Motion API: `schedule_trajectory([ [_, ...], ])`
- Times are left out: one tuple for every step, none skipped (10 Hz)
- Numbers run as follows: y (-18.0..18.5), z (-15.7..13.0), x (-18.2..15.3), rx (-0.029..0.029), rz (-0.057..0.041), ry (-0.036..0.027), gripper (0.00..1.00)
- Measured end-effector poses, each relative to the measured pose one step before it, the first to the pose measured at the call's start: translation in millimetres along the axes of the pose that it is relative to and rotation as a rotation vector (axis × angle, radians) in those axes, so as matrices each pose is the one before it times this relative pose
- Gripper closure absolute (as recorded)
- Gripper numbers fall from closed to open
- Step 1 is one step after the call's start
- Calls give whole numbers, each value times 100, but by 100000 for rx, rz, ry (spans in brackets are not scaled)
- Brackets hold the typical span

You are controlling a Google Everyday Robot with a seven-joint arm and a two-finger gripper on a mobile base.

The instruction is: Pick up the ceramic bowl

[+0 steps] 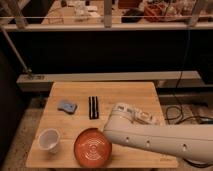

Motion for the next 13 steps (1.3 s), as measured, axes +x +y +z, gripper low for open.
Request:
schedule_trajectory([
  [-180,253,-194,629,-910,-483,20],
  [-162,336,-184,607,-794,-640,20],
  [-129,267,-166,473,-398,-490,20],
  [-218,334,-243,798,-659,-746,20],
  [19,308,-142,551,-319,-563,20],
  [-21,365,-183,716,-644,-769,20],
  [43,526,-218,714,-742,-1014,20],
  [-74,450,-241,721,-769,-933,20],
  [-84,345,-190,776,-332,-877,20],
  [32,252,-101,511,19,-547,20],
  [77,350,-143,637,90,-770,20],
  [60,285,-121,509,92,-659,20],
  [129,368,-129,365,152,-725,20],
])
